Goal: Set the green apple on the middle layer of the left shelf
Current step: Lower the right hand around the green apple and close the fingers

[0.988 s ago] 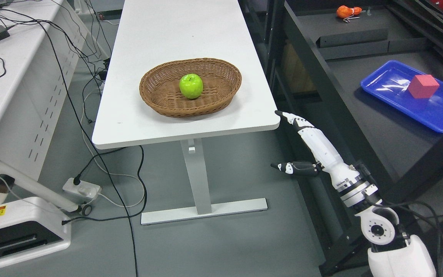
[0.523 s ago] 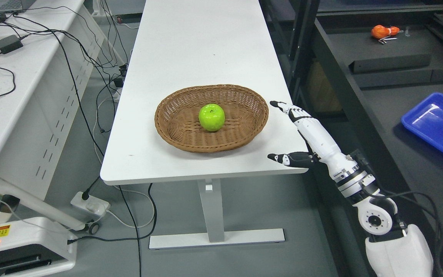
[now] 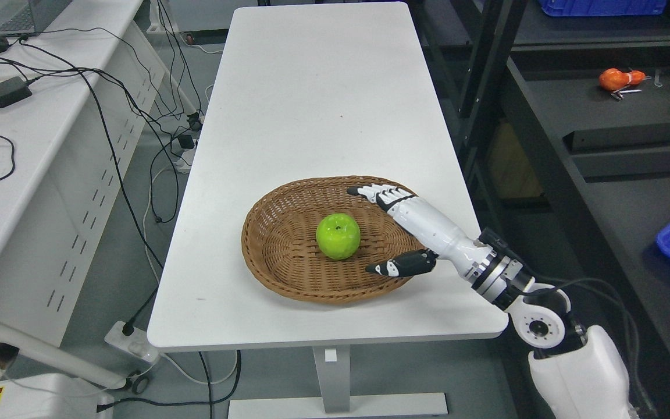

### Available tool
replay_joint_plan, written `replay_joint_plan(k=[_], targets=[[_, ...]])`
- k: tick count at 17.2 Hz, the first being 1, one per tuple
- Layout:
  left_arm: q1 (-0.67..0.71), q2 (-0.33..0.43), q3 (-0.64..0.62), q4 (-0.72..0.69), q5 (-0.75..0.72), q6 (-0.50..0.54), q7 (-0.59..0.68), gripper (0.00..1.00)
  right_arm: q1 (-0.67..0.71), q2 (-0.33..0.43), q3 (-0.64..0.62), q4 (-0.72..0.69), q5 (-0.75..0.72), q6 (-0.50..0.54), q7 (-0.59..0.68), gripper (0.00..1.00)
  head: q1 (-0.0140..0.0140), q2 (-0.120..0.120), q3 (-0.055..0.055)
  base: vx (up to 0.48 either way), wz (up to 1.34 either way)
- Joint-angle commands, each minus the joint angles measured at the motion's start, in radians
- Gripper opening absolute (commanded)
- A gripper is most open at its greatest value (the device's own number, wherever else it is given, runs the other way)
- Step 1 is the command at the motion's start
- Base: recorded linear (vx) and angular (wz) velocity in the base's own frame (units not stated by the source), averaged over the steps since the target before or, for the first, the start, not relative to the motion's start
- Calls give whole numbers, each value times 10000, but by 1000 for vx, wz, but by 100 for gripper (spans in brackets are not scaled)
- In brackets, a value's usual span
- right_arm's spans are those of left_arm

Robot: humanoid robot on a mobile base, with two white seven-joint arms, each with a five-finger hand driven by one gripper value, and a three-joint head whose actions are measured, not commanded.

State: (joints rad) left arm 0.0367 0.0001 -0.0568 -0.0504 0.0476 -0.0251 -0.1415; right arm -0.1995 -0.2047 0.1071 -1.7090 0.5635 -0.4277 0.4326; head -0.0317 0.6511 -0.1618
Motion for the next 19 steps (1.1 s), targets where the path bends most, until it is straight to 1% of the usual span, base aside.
replay_joint_plan(k=[1,5,8,14,19], targets=[[1,174,0,-2,0,5,4,100,-750,-621,1689,63,117,181,307,100,0,0,0,226,-16],[1,174,0,-2,0,5,4,100,-843,-1112,2563,93,484,197,1133,100,0,0,0,172,-12],[1,174,0,13,0,5,4,100,-934,-1404,2871,323,1143,197,1243,100,0,0,0,81,0],[1,174,0,13,0,5,4,100,-1394,-1297,2887,569,1237,641,1243,99,0,0,0,12,0],[1,174,0,13,0,5,4,100,-1900,-1190,2887,1304,1237,1148,1227,99,0,0,0,-24,4]])
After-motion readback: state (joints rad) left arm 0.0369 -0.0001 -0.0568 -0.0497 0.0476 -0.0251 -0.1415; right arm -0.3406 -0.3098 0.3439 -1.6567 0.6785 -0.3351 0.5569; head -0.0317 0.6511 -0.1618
